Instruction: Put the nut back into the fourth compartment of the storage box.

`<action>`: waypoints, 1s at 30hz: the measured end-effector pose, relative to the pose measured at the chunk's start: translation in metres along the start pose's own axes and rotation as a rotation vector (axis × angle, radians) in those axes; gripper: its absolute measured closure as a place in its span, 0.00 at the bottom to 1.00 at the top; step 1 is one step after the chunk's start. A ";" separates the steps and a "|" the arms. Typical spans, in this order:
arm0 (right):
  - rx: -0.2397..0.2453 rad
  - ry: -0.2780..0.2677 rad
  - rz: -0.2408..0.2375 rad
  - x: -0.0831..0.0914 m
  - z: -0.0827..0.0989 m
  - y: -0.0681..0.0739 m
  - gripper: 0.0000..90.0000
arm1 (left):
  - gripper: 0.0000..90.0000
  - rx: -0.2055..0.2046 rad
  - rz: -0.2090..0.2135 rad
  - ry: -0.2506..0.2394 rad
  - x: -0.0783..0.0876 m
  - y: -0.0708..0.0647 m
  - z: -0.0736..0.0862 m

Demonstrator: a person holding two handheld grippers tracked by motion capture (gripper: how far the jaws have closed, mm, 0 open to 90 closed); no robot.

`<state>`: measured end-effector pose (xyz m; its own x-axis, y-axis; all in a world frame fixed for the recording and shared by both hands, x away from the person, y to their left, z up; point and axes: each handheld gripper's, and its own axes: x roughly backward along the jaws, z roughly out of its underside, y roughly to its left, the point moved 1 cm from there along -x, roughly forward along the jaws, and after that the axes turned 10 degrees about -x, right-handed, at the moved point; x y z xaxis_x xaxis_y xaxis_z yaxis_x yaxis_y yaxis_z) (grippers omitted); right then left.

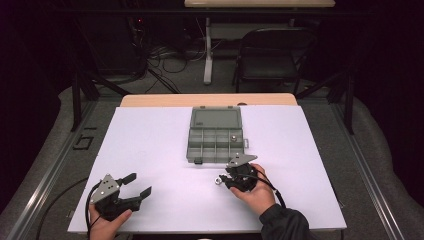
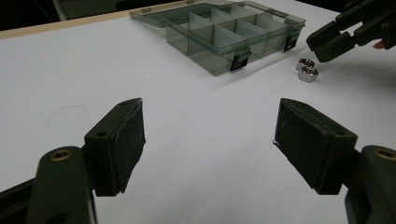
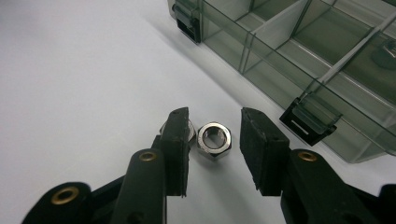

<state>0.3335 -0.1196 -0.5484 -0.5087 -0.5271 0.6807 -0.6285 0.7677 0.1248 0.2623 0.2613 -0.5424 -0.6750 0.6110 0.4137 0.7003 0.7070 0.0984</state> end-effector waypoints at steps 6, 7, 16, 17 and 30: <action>-0.009 0.007 0.003 -0.005 0.000 -0.002 0.71 | 0.27 0.000 0.000 -0.001 0.000 0.000 0.000; -0.016 0.011 0.004 -0.006 0.001 -0.003 0.71 | 0.27 -0.001 0.000 0.000 0.000 0.000 0.000; -0.025 0.024 -0.004 -0.011 0.002 -0.005 0.73 | 0.27 -0.005 0.000 0.000 0.000 0.000 0.000; -0.025 0.036 -0.002 -0.011 0.002 -0.005 0.74 | 0.27 -0.005 0.000 0.000 0.000 0.000 0.000; -0.033 0.043 -0.015 -0.015 0.003 -0.006 0.78 | 0.27 -0.005 0.001 0.001 0.000 0.000 0.000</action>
<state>0.3432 -0.1177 -0.5620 -0.4731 -0.5230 0.7090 -0.6156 0.7719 0.1586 0.2624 0.2611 -0.5423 -0.6738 0.6115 0.4149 0.7024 0.7044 0.1026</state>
